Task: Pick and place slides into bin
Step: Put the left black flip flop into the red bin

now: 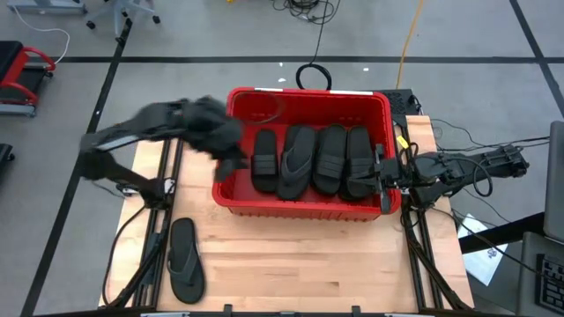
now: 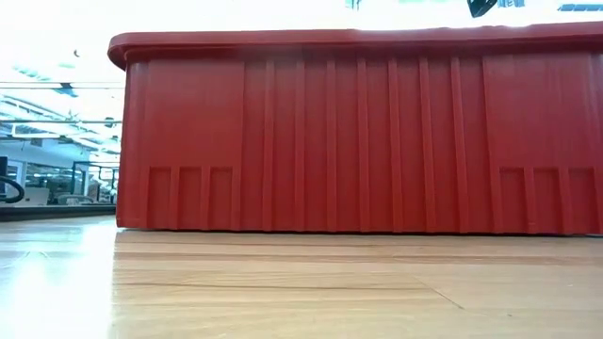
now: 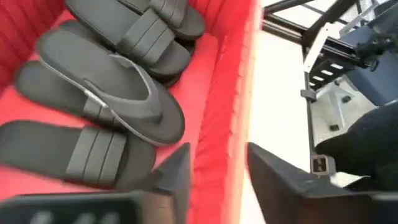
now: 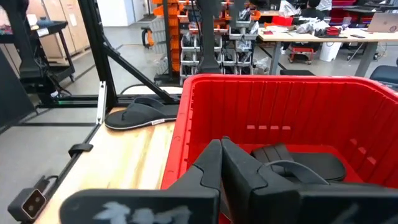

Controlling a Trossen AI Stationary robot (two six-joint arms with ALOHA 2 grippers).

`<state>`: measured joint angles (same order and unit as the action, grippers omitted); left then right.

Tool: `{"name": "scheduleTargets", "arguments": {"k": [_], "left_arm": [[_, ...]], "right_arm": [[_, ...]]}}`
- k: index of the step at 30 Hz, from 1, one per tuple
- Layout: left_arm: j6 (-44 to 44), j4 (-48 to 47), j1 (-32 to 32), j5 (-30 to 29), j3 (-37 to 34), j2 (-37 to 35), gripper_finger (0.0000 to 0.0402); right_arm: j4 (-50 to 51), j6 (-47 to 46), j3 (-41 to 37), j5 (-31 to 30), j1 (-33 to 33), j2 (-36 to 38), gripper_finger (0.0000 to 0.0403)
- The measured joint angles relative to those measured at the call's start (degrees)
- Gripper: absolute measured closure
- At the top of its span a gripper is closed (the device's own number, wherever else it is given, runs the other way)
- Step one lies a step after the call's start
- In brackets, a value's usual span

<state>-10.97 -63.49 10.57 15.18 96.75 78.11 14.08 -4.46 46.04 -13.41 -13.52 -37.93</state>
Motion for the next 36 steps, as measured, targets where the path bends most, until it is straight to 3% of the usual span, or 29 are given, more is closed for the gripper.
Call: {"name": "scheduleTargets", "arguments": {"k": [5,11,13,16,20,26,32,36], "left_arm": [[-2.5,1.9,-11.0,-9.7,0.0,-9.8,0.0379],[2.0,12.2,-27.1,-32.1,-4.4,-16.3,0.0398],[1.5,14.2,-29.5,-36.0,-8.3,-17.3,0.0398],[-3.6,13.8,-31.5,-33.5,-15.7,-18.1,0.0397],[-18.2,14.6,-35.2,-31.4,-29.5,-20.2,0.0400],[-35.3,40.5,-45.0,-31.2,-48.3,-24.6,0.0401],[-52.2,46.4,-56.9,-32.2,-54.5,-23.9,0.0401],[-58.6,47.8,-63.8,-38.6,-54.8,-24.1,0.0401]], "right_arm": [[-0.8,0.7,0.0,0.0,0.0,0.4,0.0403],[-2.6,0.9,0.0,0.0,1.5,2.2,0.0403],[-2.7,1.2,0.0,0.0,2.0,2.6,0.0403],[-2.7,1.3,0.0,0.0,2.6,2.9,0.0403],[-2.7,1.2,0.0,0.1,3.0,3.1,0.0403],[-2.9,1.1,0.0,0.1,3.1,3.0,0.0403],[-3.1,1.1,0.0,0.1,3.1,3.0,0.0403],[-3.1,1.1,0.0,0.1,3.1,3.0,0.0403]]}}
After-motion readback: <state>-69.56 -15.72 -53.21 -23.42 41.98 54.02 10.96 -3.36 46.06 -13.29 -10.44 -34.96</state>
